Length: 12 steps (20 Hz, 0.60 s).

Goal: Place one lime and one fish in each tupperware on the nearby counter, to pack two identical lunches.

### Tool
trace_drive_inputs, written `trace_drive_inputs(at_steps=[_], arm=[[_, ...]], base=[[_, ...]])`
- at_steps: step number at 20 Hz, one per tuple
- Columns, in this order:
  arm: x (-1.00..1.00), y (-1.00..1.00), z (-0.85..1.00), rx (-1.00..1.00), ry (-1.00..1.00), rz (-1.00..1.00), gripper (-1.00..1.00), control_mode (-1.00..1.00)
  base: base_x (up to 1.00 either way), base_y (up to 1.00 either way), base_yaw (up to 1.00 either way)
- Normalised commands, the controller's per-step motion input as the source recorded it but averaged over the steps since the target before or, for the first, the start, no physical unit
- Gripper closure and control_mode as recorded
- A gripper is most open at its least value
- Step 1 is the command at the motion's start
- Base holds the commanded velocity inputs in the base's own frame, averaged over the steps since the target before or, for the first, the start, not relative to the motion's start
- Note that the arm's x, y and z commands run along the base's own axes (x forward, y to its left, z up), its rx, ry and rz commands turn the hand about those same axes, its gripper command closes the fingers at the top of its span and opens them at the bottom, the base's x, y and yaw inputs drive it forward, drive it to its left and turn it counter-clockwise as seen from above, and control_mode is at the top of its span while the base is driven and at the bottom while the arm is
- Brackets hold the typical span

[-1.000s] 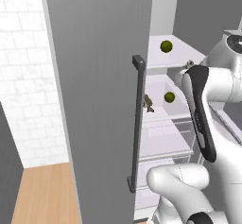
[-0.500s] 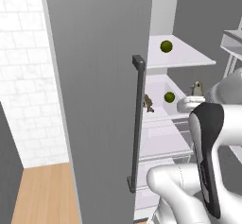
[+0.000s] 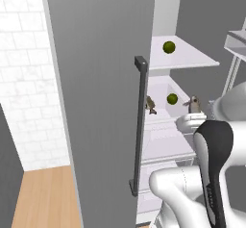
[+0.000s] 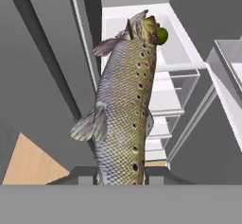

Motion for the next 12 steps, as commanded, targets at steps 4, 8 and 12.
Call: trace_drive_inputs(at_steps=[4, 8, 12], arm=[[0.0, 0.0, -0.26, 0.0, 0.03, 0.09, 1.0, -1.0], [0.0, 0.0, -0.01, 0.0, 0.0, 0.02, 1.0, -1.0], [0.0, 0.0, 0.0, 0.0, 0.0, 0.0, 1.0, -1.0]], base=[[0.0, 0.0, 0.0], [0.0, 0.0, 0.0], [0.0, 0.0, 0.0]])
